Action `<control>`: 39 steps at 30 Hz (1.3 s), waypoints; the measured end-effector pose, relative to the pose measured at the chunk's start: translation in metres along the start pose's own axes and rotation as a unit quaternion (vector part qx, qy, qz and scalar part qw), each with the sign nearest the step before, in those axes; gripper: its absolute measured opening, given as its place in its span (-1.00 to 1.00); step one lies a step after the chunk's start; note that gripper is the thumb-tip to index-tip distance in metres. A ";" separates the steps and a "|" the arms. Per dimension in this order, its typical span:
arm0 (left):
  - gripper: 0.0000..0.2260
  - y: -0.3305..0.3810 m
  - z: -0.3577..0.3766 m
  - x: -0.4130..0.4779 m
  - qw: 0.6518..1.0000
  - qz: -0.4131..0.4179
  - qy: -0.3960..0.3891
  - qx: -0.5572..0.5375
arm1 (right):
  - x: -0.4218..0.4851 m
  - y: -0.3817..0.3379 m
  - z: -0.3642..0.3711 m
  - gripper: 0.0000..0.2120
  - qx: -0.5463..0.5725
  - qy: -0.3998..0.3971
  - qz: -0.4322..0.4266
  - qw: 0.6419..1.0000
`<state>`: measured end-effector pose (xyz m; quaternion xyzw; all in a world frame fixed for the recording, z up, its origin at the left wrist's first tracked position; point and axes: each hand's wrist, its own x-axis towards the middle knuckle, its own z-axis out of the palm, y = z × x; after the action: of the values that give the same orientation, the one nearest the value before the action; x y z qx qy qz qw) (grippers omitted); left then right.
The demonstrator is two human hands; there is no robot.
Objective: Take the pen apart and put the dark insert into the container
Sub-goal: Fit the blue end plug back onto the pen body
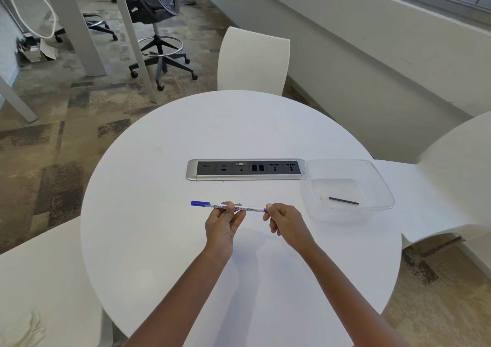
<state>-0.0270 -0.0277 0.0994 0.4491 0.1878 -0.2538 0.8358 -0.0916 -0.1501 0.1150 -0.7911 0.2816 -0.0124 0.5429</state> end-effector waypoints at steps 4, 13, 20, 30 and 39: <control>-0.85 0.002 0.002 0.000 1.000 -0.009 0.007 -0.002 | -0.008 0.005 0.003 -0.87 -0.139 0.052 -0.115 0.982; -0.86 -0.001 0.002 -0.001 1.000 0.002 -0.007 -0.003 | -0.004 0.009 -0.004 -0.83 -0.187 0.039 -0.169 0.967; -0.85 -0.003 0.001 -0.001 0.999 0.014 -0.024 0.015 | 0.002 0.004 -0.005 -0.58 -0.002 -0.021 -0.029 0.999; -0.86 -0.001 0.001 0.002 1.000 0.013 -0.016 -0.003 | -0.001 0.000 -0.003 -0.62 0.048 -0.022 0.015 0.998; -0.86 0.000 0.002 0.000 1.000 0.006 -0.015 -0.009 | -0.005 0.013 -0.002 -0.86 -0.223 0.072 -0.211 0.949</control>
<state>-0.0267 -0.0292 0.1004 0.4389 0.1747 -0.2541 0.8440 -0.1015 -0.1527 0.1060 -0.9303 0.1418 -0.1206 0.3159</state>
